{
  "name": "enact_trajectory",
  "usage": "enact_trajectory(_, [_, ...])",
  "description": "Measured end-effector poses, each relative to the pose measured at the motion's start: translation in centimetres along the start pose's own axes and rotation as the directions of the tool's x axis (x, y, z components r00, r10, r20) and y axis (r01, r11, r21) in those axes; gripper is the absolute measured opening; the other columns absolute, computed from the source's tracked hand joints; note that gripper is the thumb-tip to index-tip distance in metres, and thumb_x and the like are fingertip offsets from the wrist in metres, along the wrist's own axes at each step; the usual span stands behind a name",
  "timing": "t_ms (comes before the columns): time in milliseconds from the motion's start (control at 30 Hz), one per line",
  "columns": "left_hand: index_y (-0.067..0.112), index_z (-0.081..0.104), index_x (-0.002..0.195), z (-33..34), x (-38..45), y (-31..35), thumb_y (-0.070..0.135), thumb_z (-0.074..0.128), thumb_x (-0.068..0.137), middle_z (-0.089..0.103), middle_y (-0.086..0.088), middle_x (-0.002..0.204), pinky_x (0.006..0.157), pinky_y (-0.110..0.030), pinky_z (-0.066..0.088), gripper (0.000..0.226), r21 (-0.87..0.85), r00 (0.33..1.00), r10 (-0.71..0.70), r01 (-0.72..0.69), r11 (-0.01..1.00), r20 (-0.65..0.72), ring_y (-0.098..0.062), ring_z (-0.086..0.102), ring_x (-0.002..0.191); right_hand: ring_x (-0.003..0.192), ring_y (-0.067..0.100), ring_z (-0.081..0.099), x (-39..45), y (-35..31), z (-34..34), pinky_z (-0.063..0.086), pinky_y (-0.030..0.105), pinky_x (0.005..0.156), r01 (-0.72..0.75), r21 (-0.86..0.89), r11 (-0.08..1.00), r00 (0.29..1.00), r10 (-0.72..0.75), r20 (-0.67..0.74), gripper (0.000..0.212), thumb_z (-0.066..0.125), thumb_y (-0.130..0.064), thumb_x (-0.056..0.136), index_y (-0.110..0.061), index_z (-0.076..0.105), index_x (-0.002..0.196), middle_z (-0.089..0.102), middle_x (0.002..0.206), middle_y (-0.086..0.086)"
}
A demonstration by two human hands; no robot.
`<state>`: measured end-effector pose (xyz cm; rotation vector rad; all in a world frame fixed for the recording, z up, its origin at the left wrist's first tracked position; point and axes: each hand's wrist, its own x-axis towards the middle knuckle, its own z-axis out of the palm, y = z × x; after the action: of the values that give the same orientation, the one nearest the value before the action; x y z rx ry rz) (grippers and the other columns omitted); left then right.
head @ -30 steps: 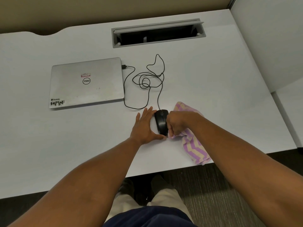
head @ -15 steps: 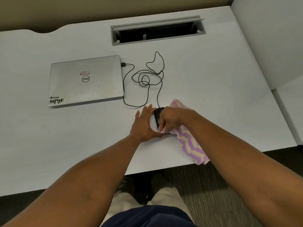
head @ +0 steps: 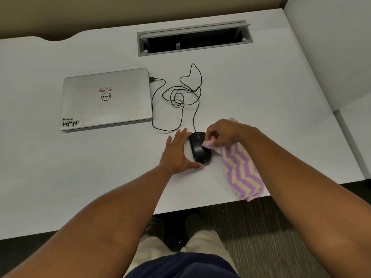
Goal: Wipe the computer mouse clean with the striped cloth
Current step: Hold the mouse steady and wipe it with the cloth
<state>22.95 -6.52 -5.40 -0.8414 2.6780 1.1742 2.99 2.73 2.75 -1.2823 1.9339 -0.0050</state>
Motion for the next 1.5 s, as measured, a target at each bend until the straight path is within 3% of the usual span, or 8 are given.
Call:
enact_trajectory(167, [0.024, 0.023, 0.153, 0.0, 0.0, -0.2, 0.064, 0.086, 0.055, 0.012, 0.006, 0.165, 0.123, -0.040, -0.006, 0.123, 0.001, 1.000, 0.004, -0.004, 1.000, -0.003, -0.011, -0.001, 0.152, 0.091, 0.010, 0.054, 0.6, -0.2, 1.1, 0.042, 0.023, 0.078, 0.026, 0.028, 0.999, 0.998, -0.025, -0.051, 0.025, 0.065, -0.019, 0.085, -0.017, 0.069, 0.110, 0.066, 0.108, 0.000])
enact_trajectory(400, [0.023, 0.023, 0.153, 0.0, 0.1, -0.1, 0.064, 0.086, 0.054, 0.012, 0.007, 0.165, 0.124, -0.041, -0.005, 0.124, -0.006, 1.000, 0.000, 0.000, 1.000, 0.000, -0.010, -0.001, 0.152, 0.090, 0.012, 0.060, -0.2, 0.7, 2.1, 0.051, 0.024, 0.078, -0.048, -0.014, 0.999, 0.979, 0.050, 0.198, 0.021, 0.069, -0.010, 0.080, -0.021, 0.075, 0.097, 0.069, 0.099, -0.002])
enact_trajectory(700, [0.025, 0.024, 0.153, 0.1, 0.1, -0.1, 0.064, 0.086, 0.054, 0.013, 0.007, 0.165, 0.124, -0.039, -0.006, 0.123, -0.016, 1.000, -0.001, 0.001, 1.000, -0.006, -0.009, -0.001, 0.152, 0.079, 0.003, 0.059, -0.3, 0.5, 1.1, 0.044, 0.016, 0.065, -0.066, 0.152, 0.986, 0.985, 0.039, 0.168, 0.021, 0.073, -0.018, 0.076, -0.038, 0.075, 0.077, 0.067, 0.082, -0.019])
enact_trajectory(933, [0.022, 0.024, 0.153, 0.0, 0.0, -0.1, 0.063, 0.086, 0.055, 0.013, 0.006, 0.165, 0.124, -0.040, -0.005, 0.123, -0.004, 1.000, 0.004, -0.004, 1.000, -0.007, -0.010, 0.000, 0.152, 0.086, 0.008, 0.062, -0.2, 0.2, 3.2, 0.048, 0.016, 0.069, -0.080, 0.082, 0.993, 0.966, 0.056, 0.253, 0.019, 0.073, -0.013, 0.077, -0.025, 0.078, 0.091, 0.069, 0.085, -0.012])
enact_trajectory(1100, [0.024, 0.024, 0.153, 0.0, 0.1, -0.1, 0.064, 0.086, 0.054, 0.013, 0.006, 0.165, 0.124, -0.040, -0.005, 0.123, 0.000, 1.000, -0.003, 0.003, 1.000, -0.004, -0.009, -0.001, 0.152, 0.082, 0.006, 0.061, -0.6, 0.8, 0.4, 0.049, 0.022, 0.071, -0.093, 0.210, 0.973, 0.988, 0.064, 0.138, 0.013, 0.074, -0.026, 0.074, -0.033, 0.077, 0.085, 0.070, 0.083, -0.014])
enact_trajectory(1233, [0.025, 0.025, 0.152, 0.0, 0.0, -0.1, 0.063, 0.086, 0.054, 0.014, 0.006, 0.165, 0.124, -0.039, -0.005, 0.122, -0.009, 1.000, -0.002, 0.002, 1.000, -0.004, -0.010, 0.000, 0.152, 0.081, 0.009, 0.060, 0.3, 0.9, -0.5, 0.046, 0.022, 0.069, -0.050, 0.261, 0.964, 0.996, 0.067, -0.057, 0.011, 0.073, -0.030, 0.078, -0.030, 0.073, 0.089, 0.066, 0.082, -0.012])
enact_trajectory(1367, [0.026, 0.024, 0.152, 0.1, 0.2, -0.2, 0.063, 0.086, 0.054, 0.014, 0.006, 0.165, 0.123, -0.038, -0.006, 0.123, -0.012, 1.000, -0.013, 0.013, 1.000, 0.004, -0.010, 0.001, 0.152, 0.090, 0.014, 0.058, 1.8, 0.2, 1.3, 0.045, 0.023, 0.076, -0.043, 0.254, 0.966, 0.975, 0.095, -0.198, 0.032, 0.071, -0.023, 0.082, -0.019, 0.065, 0.113, 0.064, 0.098, -0.001])
enact_trajectory(1500, [0.026, 0.025, 0.152, 0.3, 0.3, -0.4, 0.063, 0.087, 0.053, 0.015, 0.005, 0.164, 0.123, -0.038, -0.006, 0.123, -0.027, 1.000, -0.006, 0.006, 1.000, -0.004, -0.011, 0.002, 0.152, 0.096, 0.019, 0.061, 2.0, -0.2, 2.6, 0.053, 0.034, 0.086, 0.002, 0.253, 0.967, 0.958, 0.070, -0.277, 0.029, 0.069, -0.034, 0.083, -0.017, 0.073, 0.106, 0.063, 0.107, 0.007])
